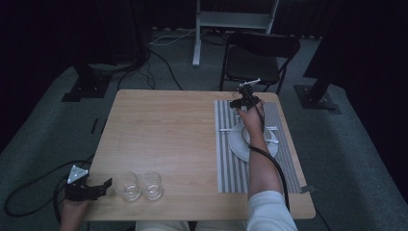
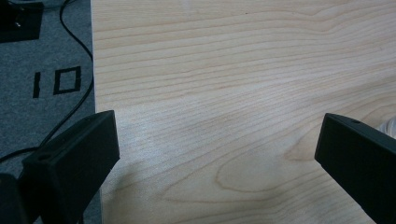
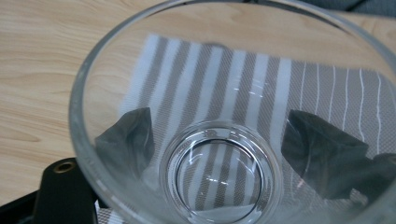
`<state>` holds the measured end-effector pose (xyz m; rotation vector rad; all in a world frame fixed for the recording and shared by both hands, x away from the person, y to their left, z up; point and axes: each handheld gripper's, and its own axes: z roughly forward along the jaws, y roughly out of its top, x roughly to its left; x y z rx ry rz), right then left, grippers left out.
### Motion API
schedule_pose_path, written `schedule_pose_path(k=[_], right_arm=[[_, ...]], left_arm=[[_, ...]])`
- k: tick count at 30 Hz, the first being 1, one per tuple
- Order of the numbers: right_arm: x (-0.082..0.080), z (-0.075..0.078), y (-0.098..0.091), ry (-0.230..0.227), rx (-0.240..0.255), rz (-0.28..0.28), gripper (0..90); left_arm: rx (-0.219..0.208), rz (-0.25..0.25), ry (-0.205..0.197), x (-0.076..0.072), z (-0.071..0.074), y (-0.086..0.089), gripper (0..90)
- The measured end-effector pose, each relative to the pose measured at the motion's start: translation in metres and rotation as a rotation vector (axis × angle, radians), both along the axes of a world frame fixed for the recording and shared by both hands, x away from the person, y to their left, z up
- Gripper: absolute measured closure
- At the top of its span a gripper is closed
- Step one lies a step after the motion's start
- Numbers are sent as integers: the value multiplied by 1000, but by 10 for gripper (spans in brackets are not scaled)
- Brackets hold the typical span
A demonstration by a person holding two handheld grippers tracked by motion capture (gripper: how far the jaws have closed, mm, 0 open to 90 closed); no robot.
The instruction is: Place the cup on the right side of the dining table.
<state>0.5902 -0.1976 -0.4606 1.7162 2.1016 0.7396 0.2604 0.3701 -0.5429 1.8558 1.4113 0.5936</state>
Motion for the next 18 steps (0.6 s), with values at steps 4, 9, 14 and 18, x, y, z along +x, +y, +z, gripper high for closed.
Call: schedule_pose_path(k=[4,9,14,18], right_arm=[[8,-8,1,68,-16,-18,211],[13,-19,10,130,-60,-17,210],[13,-31,17,163,-128,10,210],[10,-33,17,166,-118,8,209]], left_arm=[[1,2,1,0,0,0,2],[2,3,0,0,0,0,2],[0,9,-10,-1,0,0,2],[6,3,-8,-1,0,-1,2]])
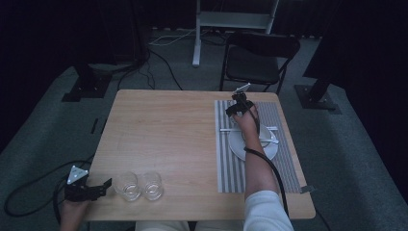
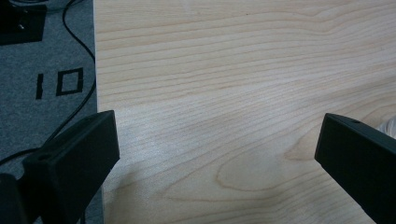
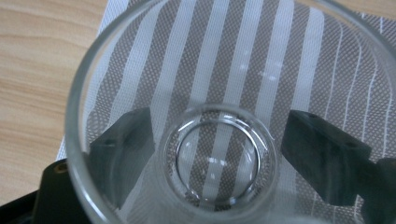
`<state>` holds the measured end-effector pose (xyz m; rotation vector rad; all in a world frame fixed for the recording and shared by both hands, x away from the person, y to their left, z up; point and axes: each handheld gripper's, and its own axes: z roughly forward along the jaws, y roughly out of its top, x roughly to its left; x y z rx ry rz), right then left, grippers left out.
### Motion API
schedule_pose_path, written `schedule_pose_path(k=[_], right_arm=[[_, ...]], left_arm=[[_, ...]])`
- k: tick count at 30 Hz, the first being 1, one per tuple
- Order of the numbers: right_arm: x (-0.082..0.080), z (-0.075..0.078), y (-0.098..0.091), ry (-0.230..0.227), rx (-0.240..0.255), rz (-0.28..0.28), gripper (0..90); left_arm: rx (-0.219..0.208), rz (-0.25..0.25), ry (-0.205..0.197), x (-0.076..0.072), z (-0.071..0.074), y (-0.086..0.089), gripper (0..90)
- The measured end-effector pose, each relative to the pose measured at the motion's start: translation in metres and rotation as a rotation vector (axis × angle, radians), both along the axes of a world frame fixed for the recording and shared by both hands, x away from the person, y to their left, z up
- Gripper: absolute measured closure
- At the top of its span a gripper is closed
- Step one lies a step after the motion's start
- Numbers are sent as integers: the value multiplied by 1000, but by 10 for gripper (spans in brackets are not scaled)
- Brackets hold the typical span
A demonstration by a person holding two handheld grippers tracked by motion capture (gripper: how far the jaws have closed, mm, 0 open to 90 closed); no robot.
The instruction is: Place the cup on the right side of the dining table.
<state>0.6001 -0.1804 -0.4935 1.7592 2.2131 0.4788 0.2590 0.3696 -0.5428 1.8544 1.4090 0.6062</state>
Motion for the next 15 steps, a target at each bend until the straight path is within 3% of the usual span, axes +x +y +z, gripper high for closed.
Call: schedule_pose_path(k=[4,8,15], right_arm=[[0,1,1,37,-3,-13,208],[-5,3,1,64,-2,8,202],[-20,18,-7,10,41,8,200]], left_arm=[[0,3,-1,0,0,0,2],[4,0,-1,0,0,0,2],[9,1,1,0,0,-1,2]])
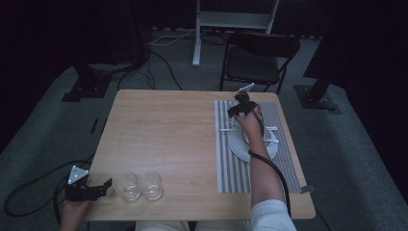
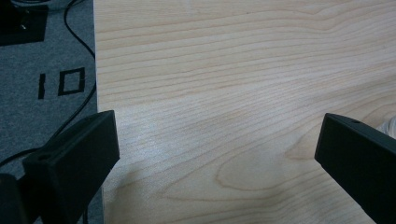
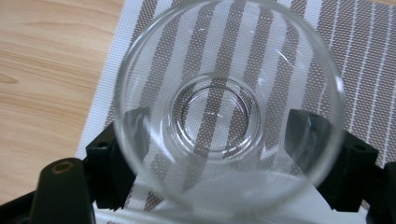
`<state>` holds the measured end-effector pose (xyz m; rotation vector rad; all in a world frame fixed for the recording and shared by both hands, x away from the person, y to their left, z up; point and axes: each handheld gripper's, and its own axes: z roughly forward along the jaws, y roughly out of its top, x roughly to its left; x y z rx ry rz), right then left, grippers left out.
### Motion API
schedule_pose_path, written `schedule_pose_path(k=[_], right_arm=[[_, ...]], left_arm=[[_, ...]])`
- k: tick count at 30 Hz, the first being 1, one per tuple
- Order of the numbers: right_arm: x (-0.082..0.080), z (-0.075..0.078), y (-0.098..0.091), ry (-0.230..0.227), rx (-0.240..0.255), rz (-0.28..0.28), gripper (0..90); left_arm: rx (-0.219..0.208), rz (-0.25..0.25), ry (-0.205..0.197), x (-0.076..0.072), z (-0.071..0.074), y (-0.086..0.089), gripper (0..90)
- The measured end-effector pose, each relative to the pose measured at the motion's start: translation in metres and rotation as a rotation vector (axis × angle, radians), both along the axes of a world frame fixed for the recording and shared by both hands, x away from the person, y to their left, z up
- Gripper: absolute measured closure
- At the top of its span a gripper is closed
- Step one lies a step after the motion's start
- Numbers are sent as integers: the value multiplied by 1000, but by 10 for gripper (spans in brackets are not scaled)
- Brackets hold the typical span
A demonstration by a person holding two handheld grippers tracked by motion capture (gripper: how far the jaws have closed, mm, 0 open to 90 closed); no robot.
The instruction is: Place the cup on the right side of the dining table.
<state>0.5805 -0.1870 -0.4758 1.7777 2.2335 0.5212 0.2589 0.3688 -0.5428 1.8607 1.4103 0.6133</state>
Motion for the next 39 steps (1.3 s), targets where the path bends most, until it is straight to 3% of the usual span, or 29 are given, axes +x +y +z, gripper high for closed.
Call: schedule_pose_path(k=[11,21,39], right_arm=[[-27,15,-8,-89,73,-17,204],[-56,14,-11,-156,119,-1,203],[-116,20,-3,-286,181,114,202]], left_arm=[[1,4,1,0,0,0,2],[16,3,6,0,0,-2,2],[22,-1,12,1,0,-3,2]])
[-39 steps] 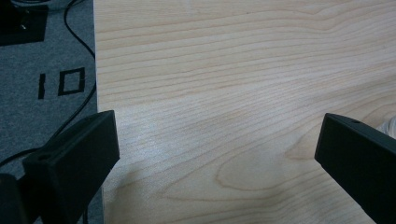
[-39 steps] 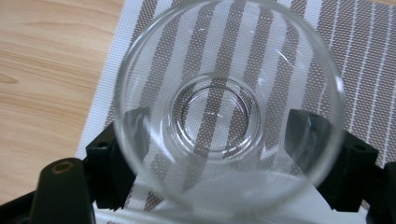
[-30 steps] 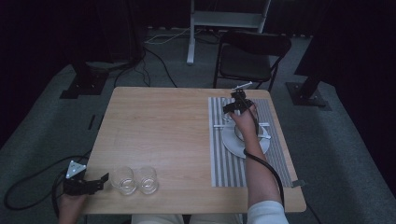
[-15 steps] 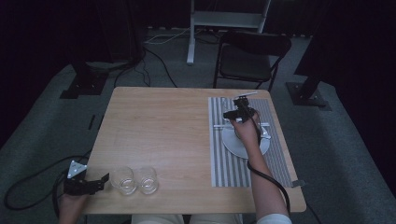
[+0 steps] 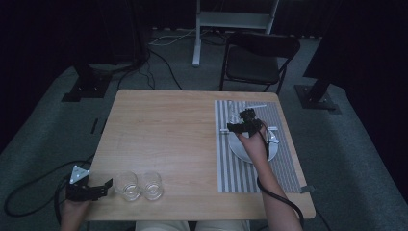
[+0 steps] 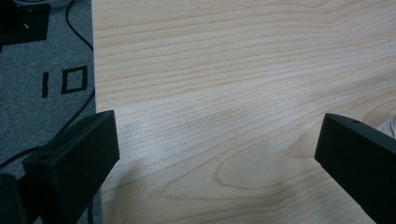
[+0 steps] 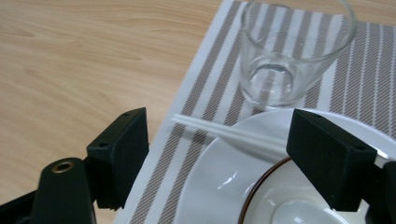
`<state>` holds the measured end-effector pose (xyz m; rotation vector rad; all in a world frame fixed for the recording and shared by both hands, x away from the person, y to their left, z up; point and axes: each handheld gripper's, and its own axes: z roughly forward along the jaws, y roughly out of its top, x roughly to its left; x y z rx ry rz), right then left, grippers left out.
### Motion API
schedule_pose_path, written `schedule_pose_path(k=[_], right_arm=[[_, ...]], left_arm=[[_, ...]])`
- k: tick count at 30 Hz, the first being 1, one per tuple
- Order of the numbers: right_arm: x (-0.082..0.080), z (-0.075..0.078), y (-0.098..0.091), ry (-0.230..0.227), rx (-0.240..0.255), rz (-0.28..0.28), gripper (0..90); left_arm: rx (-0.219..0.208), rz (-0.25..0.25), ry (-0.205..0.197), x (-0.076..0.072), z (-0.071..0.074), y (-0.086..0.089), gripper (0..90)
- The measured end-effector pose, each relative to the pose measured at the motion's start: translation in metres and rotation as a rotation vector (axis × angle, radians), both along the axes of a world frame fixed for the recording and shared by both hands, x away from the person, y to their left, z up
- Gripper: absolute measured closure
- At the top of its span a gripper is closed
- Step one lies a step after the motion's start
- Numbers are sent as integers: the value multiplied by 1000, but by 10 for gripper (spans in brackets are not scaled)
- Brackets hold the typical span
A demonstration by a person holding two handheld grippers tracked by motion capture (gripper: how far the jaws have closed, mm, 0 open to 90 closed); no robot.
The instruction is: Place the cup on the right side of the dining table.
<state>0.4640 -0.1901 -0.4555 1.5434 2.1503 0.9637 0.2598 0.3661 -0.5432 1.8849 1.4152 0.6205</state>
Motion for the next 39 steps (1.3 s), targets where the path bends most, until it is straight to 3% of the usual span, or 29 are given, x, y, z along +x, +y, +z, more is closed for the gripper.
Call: schedule_pose_path(k=[5,6,13,30,32,39], right_arm=[[-18,3,0,-45,15,18,168],[-21,3,-1,-48,26,31,123],[-42,-1,-3,-85,72,58,120],[-90,-13,-19,-147,71,50,120],[-98,-13,-22,-170,69,49,119],[-117,-23,-32,-168,70,39,119]], left_arm=[[7,-2,1,0,0,-1,2],[6,-3,2,0,0,0,2],[8,-4,2,0,0,-1,2],[8,-5,5,0,0,-1,2],[10,-4,4,0,0,-1,2],[11,-4,5,0,0,-1,2]])
